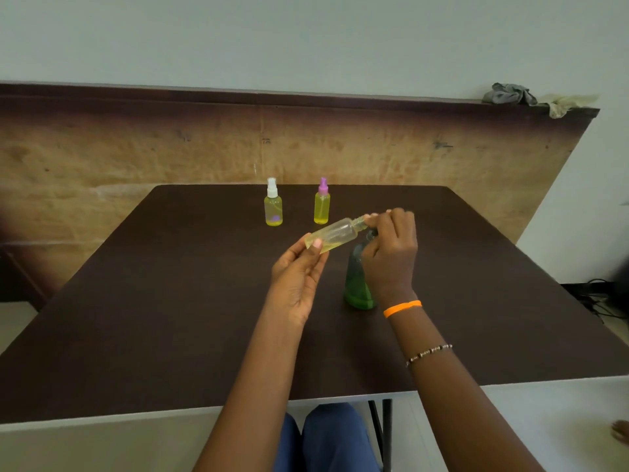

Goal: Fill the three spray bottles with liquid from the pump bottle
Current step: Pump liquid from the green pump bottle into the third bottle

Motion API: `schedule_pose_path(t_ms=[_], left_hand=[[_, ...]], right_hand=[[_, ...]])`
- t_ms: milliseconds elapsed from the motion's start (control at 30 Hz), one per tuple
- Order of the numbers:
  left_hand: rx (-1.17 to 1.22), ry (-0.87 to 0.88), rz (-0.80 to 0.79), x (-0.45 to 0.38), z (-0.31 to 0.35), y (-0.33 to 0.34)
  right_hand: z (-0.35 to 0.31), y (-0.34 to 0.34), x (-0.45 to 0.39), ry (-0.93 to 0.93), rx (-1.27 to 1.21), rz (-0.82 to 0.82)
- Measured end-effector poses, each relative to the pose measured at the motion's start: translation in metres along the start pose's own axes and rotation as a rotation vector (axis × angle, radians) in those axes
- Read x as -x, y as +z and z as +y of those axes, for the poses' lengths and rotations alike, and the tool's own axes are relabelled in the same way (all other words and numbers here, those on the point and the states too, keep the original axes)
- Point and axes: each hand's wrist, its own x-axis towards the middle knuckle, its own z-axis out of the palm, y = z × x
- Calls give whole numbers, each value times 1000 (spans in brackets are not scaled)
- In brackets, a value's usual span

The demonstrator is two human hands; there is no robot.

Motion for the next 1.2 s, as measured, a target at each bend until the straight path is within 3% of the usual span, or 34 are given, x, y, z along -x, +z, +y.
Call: schedule_pose_path(t_ms=[333,533,833,1000,1200], left_hand=[[30,-21,-15,2,2,3],[39,-43,-6,0,-1,-2],[27,-31,-32,0,2,0],[27,-44,-28,-4,0,-3],[27,-49,-18,-3,-3,-4]], right_hand=[[-8,-6,-24,-7,66,-96],[-3,-4,3,-31,47,-40],[-17,-15,-25,45,96,-172],[-12,-11,2,-9,84,-72],[-13,-13,-2,-17,52,-100]])
